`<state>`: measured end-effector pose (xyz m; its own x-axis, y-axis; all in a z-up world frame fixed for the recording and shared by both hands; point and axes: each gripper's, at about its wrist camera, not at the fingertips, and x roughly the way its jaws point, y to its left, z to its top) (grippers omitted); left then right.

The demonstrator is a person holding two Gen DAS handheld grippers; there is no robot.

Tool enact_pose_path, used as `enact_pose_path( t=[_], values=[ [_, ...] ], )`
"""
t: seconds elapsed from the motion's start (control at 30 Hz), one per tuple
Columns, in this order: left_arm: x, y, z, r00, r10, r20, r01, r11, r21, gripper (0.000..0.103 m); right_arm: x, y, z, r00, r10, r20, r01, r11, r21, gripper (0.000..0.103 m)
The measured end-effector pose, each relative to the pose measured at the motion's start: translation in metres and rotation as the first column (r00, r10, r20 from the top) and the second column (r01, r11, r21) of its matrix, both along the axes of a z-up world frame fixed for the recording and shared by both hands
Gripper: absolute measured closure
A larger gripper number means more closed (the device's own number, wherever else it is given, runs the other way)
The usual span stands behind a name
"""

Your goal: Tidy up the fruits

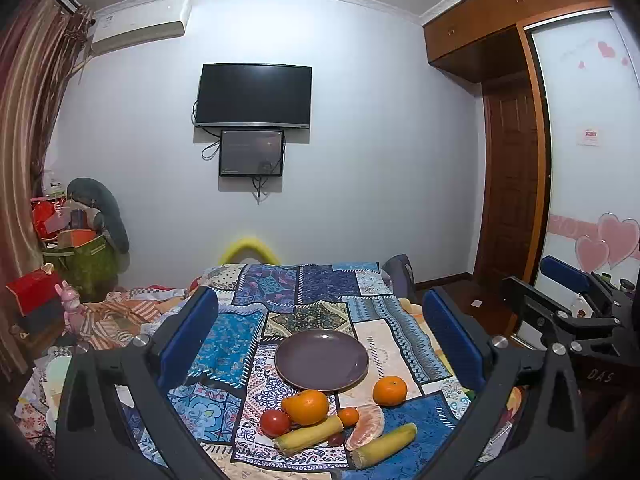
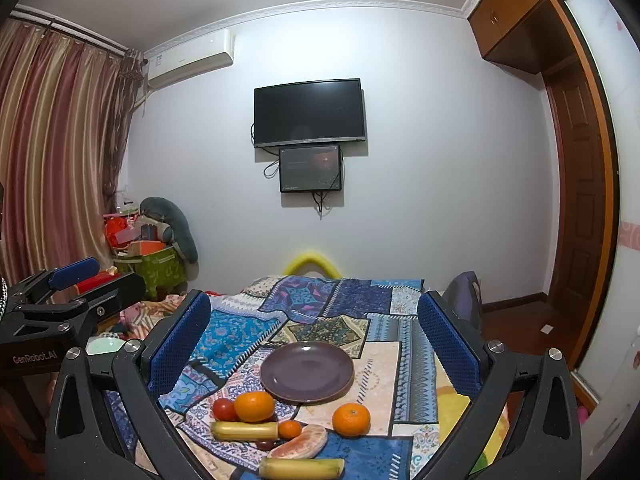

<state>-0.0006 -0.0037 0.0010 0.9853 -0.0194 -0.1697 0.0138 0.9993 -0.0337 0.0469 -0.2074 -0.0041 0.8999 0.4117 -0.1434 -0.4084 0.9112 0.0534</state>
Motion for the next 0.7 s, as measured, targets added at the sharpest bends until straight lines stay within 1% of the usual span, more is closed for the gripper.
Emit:
enact_pose_path(
  t=[0.7],
  values=[
    [0.0009,-0.0010,-0.0026,1.000,-0.006,-0.004,0.006,1.000,-0.004,0.000,0.0004,-0.0014,0.0017,1.000,0.002,0.003,-0.002,1.000,0.004,0.000]
  ],
)
